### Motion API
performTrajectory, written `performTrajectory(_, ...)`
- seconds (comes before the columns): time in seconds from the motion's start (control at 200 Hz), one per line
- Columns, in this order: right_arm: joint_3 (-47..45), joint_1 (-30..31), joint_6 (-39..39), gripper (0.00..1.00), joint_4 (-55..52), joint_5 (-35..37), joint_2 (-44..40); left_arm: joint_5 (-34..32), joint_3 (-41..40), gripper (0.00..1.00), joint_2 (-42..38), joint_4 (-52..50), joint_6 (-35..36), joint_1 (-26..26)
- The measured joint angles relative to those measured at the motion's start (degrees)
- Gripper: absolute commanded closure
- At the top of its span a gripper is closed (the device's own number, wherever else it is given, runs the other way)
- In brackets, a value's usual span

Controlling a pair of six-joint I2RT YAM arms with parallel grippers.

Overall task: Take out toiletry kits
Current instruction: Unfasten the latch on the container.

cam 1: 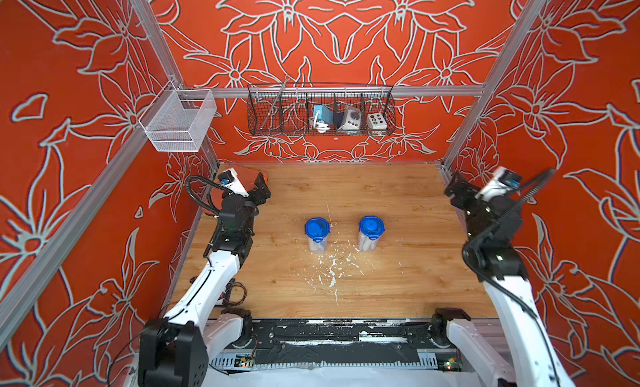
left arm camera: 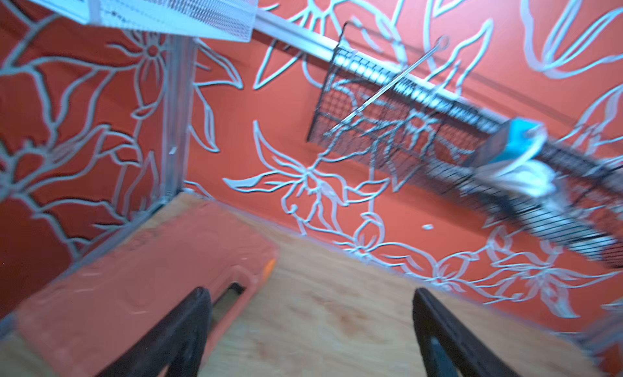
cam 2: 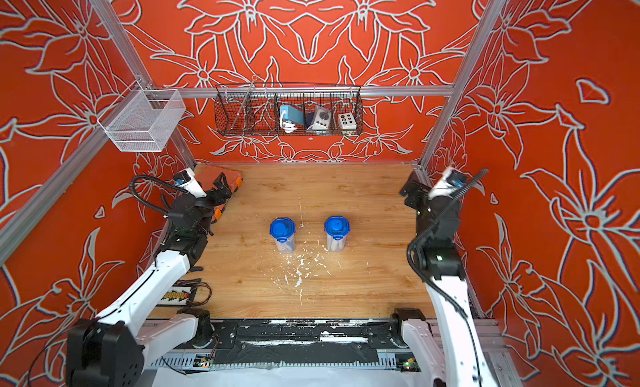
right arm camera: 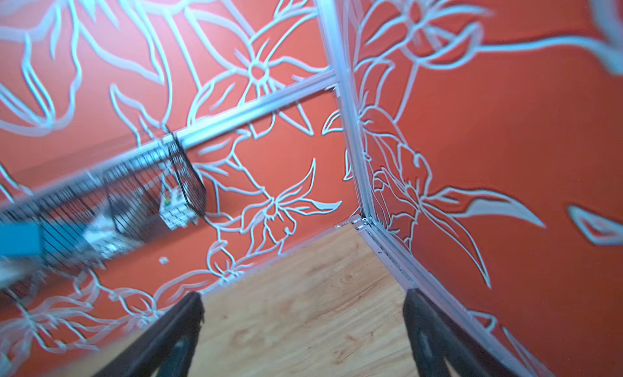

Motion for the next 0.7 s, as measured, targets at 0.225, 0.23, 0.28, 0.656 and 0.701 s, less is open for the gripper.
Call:
performTrajectory(0.225, 0.31, 0.13, 6.4, 0.43, -18.56, -9.46, 12.63, 4.83, 8.07, 0.16, 2.69, -17.29, -6.93, -24.61)
performTrajectory(0.23, -0.04, 0.13, 6.19, 0.46, -18.73, -9.6, 12.66, 5.18, 8.41, 0.16, 3.04, -17.64, -7.1, -25.18)
performTrajectory(0.28, -4.83, 0.13, 6.05, 0.6, -21.22, -10.6, 12.22, 6.58, 11.04, 0.17, 5.68, -20.33, -8.09, -28.83)
performTrajectory(0.656, -3.85, -0.15, 1.11, 0.55, -31.89, -27.02, 17.18, 17.66, 31.1, 0.31, 27.98, -32.22, -8.87, -36.52)
performTrajectory(0.701, -4.09, -0.15, 1.42, 0.55, -32.04, -28.79, 16.85, 18.99, 33.31, 0.33, 30.73, -33.31, -8.92, -36.52)
